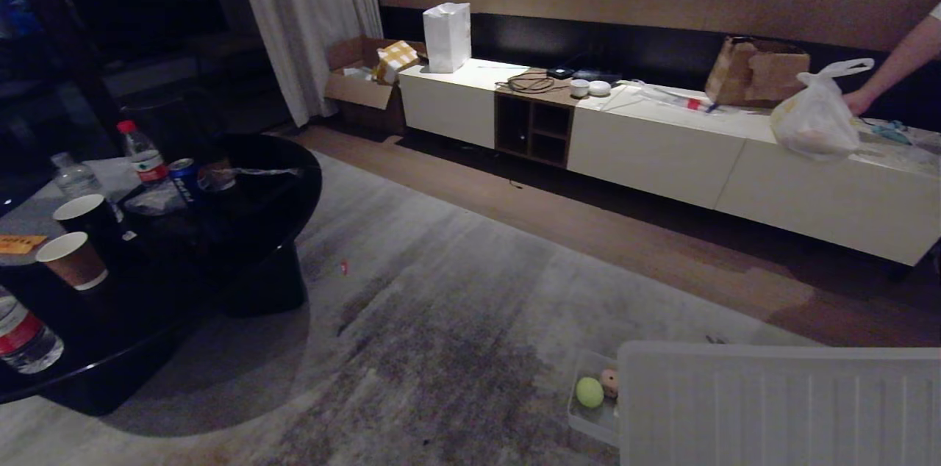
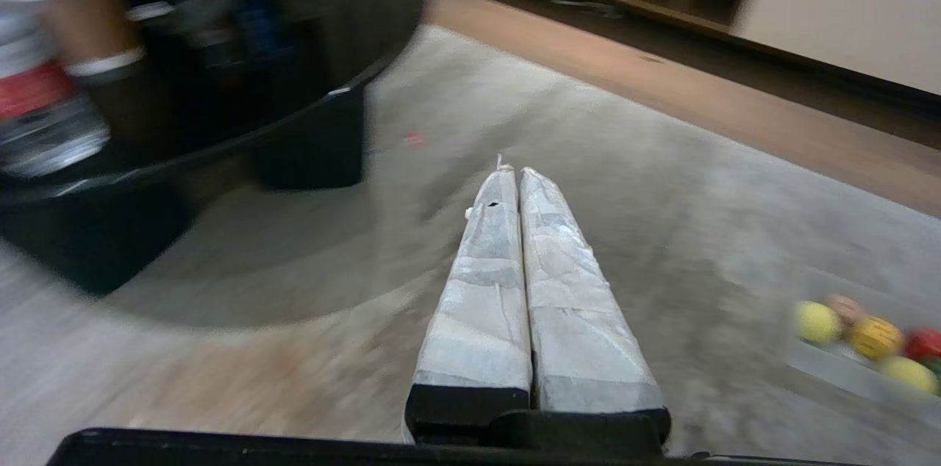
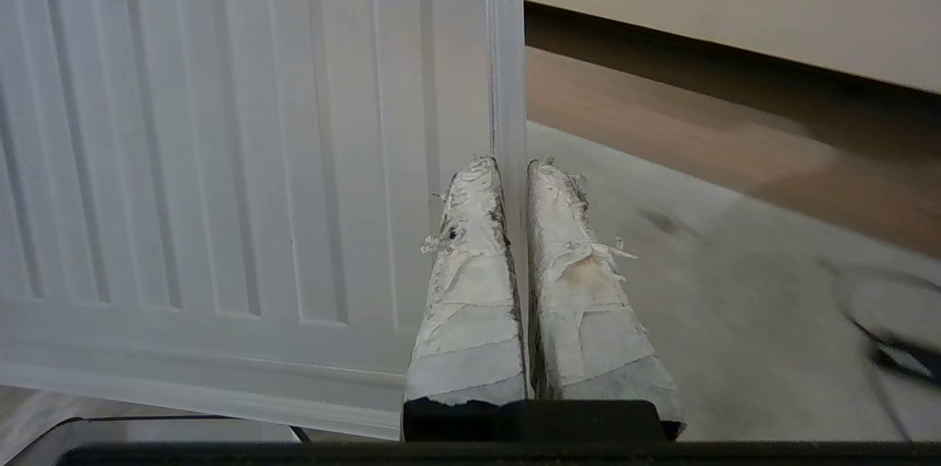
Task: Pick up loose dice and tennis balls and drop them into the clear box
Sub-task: Close the lid
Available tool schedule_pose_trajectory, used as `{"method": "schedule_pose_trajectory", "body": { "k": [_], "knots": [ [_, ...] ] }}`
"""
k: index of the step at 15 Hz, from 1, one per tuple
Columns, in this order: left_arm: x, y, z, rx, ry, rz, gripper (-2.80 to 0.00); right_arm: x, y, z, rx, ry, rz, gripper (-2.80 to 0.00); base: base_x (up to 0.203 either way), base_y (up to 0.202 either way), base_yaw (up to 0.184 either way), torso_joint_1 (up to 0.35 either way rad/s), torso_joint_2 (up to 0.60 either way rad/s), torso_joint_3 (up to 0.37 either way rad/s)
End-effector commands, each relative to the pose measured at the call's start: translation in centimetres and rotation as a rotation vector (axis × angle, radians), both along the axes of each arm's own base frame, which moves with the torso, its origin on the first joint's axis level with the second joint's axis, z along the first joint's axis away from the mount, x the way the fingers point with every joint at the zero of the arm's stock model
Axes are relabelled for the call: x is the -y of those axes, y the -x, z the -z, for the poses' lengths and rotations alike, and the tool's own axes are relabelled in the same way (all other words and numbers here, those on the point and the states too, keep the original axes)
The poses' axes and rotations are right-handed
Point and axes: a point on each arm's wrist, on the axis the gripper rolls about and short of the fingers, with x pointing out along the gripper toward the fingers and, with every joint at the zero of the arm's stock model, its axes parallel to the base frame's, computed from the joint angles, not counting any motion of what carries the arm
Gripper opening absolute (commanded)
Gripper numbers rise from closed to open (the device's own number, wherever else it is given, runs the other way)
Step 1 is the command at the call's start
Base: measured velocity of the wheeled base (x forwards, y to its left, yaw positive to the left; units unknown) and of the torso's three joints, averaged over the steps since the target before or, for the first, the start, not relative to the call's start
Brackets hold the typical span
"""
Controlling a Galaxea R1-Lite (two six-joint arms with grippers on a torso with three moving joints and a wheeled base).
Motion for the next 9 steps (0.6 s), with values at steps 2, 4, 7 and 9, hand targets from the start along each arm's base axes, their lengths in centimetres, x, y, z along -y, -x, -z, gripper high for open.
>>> {"method": "schedule_pose_trajectory", "body": {
  "k": [2, 4, 7, 9],
  "knots": [
    [0.0, -0.02, 0.04, -0.003, 0.001, -0.001, -2.8, 0.0, -0.01, 0.01, -0.001, 0.0, 0.0, -2.8, -0.001, 0.01, -0.165, 0.003, 0.0, 0.001],
    [0.0, -0.02, 0.04, -0.003, 0.002, -0.001, -2.8, 0.0, -0.02, 0.02, -0.002, 0.001, 0.0, -2.8, 0.001, 0.01, -0.16, 0.002, 0.0, 0.006],
    [0.0, -0.02, 0.04, -0.003, 0.001, -0.001, -2.8, 0.0, -0.01, -0.01, -0.001, 0.001, 0.0, -2.8, 0.002, 0.006, -0.076, 0.0, 0.0, 0.0],
    [0.0, -0.02, 0.04, -0.003, -0.004, -0.001, -2.8, 0.0, -0.02, 0.03, -0.002, 0.001, 0.0, -2.8, 0.0, 0.0, 0.0, 0.0, 0.0, 0.0]
  ]
}}
